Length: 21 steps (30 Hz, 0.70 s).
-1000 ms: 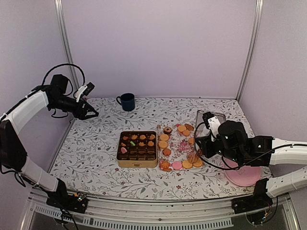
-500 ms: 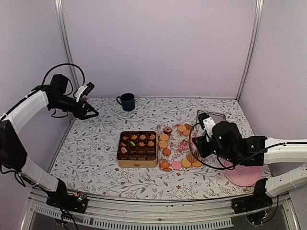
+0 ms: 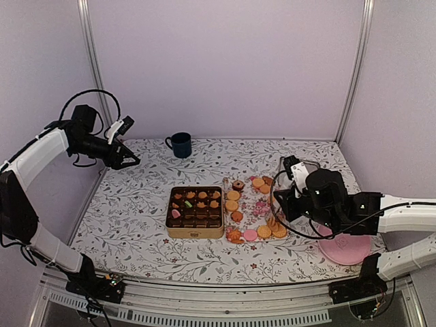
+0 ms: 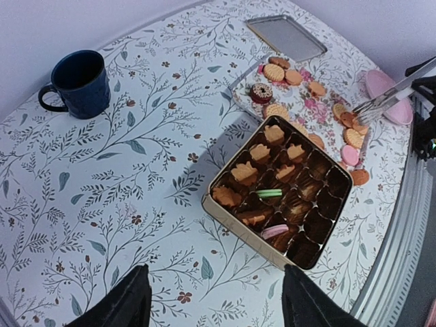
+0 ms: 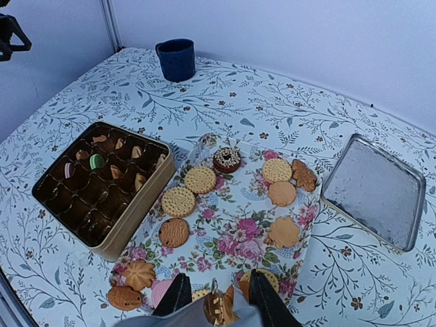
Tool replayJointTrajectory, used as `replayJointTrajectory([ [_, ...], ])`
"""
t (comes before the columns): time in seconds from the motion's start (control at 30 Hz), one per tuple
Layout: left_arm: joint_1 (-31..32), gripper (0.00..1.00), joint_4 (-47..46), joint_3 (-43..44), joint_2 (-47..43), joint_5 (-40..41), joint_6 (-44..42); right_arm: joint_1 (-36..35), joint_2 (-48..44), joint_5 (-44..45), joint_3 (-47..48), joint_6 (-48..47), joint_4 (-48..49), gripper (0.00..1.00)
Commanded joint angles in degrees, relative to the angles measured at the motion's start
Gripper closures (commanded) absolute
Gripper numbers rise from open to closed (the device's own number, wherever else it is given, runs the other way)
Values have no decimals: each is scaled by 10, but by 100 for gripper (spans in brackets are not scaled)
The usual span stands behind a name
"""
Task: Pack the cookies
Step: Pick up the fake cookies from the plate.
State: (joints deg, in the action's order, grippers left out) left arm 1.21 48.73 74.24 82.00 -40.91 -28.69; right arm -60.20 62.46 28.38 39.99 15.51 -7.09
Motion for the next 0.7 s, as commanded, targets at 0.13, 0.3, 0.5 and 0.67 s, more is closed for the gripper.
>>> replayJointTrajectory([
  [0.13,-4,34,3,10,-4,-2,-5,4,-17,5,31,-13,12,100],
  [0.3,-6,34,2,6,-8,2,-8,3,-22,8,22,-6,2,100],
  [0.5,-5,35,2,6,-6,-3,-8,4,-24,28,12,-2,-7,79],
  [0.67,-5,35,3,7,-8,-3,-8,12,-23,39,10,2,-9,66],
])
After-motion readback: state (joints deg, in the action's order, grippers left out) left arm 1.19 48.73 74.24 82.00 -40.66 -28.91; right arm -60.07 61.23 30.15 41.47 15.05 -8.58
